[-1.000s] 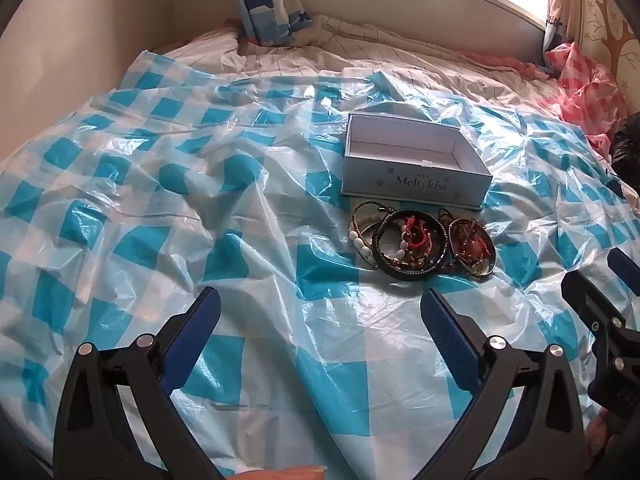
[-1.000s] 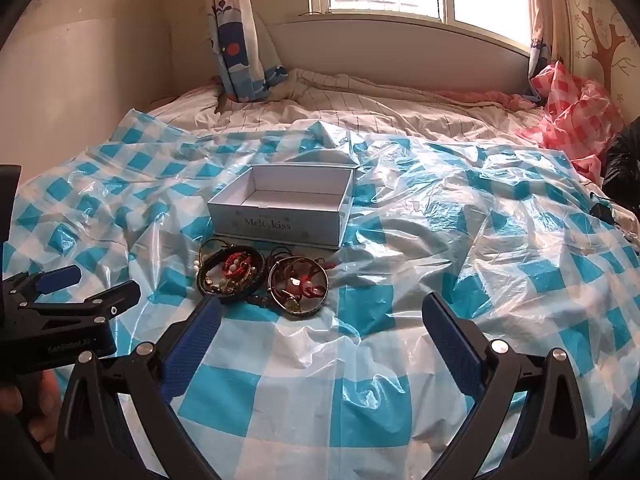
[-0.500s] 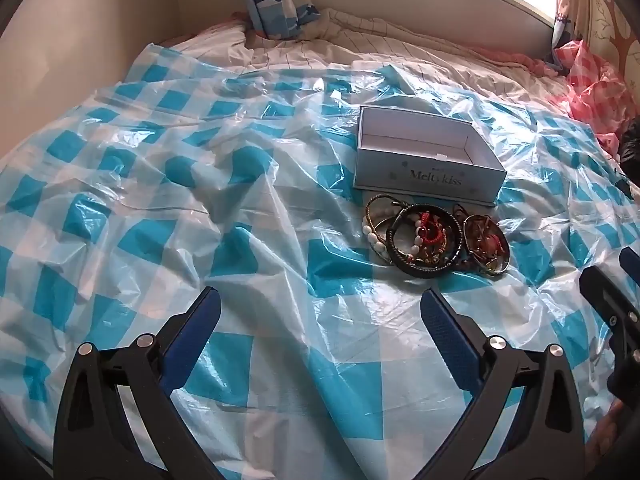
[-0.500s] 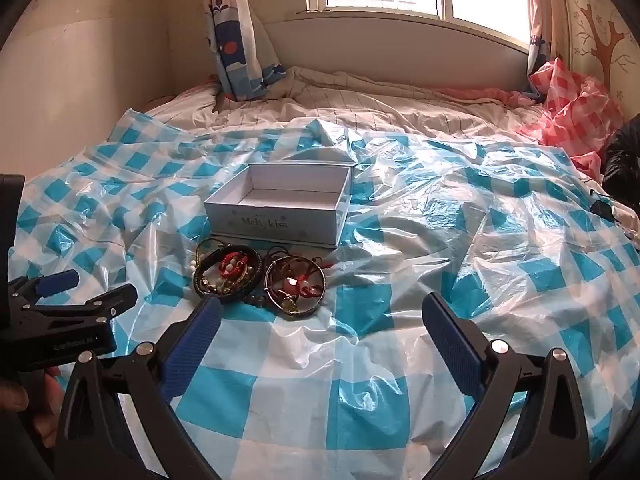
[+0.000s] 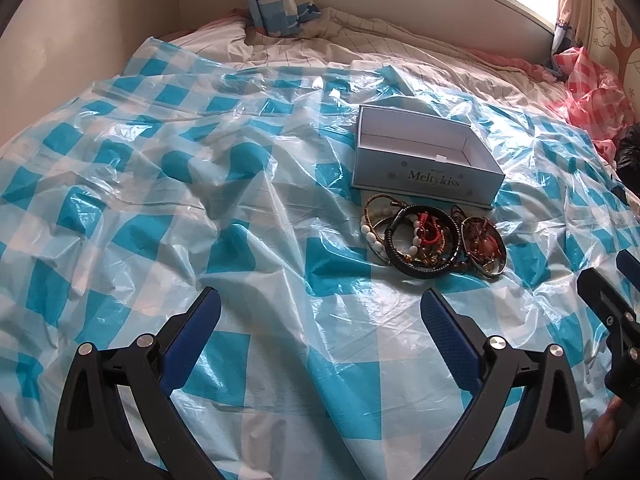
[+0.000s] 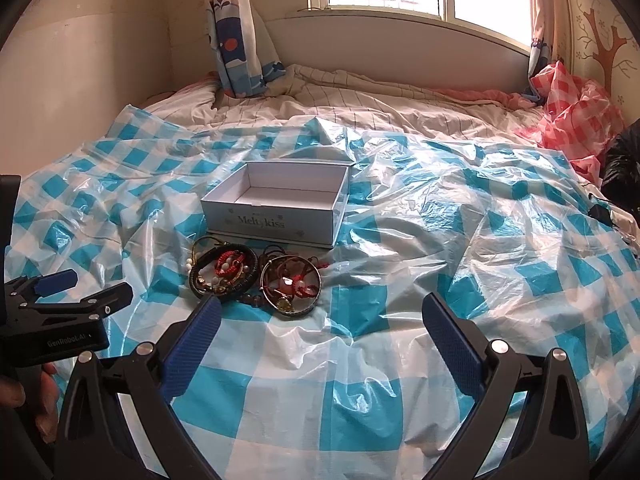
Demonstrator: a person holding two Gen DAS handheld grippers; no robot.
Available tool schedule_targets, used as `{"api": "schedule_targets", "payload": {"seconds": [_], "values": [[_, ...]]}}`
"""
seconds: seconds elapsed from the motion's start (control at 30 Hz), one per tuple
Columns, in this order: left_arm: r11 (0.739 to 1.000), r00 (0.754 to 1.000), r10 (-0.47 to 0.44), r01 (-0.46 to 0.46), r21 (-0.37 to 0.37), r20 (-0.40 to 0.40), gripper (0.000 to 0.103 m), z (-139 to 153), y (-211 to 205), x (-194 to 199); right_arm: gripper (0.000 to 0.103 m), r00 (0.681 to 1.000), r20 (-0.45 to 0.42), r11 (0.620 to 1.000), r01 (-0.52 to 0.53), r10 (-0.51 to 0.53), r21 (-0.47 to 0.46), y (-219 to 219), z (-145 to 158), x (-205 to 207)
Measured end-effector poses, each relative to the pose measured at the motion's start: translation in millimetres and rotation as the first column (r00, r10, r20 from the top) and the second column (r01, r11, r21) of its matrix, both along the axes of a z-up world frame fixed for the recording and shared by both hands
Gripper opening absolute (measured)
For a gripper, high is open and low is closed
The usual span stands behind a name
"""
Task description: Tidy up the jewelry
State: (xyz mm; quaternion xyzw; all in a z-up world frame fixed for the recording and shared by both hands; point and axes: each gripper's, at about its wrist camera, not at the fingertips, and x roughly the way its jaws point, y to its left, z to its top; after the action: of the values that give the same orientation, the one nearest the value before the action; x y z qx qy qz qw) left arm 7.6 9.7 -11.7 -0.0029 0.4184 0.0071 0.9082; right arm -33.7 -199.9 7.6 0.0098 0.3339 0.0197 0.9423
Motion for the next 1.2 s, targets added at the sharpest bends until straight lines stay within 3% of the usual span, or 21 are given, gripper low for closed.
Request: {"api": "schedule_targets", "payload": {"seconds": [1.2], "values": [[0.999, 1.000, -0.031, 0.030, 0.031, 0.004, 0.097, -2, -12, 1, 0.097, 1.000, -0.009, 1.000, -0.007, 0.007, -0.006, 2, -3, 2]]}}
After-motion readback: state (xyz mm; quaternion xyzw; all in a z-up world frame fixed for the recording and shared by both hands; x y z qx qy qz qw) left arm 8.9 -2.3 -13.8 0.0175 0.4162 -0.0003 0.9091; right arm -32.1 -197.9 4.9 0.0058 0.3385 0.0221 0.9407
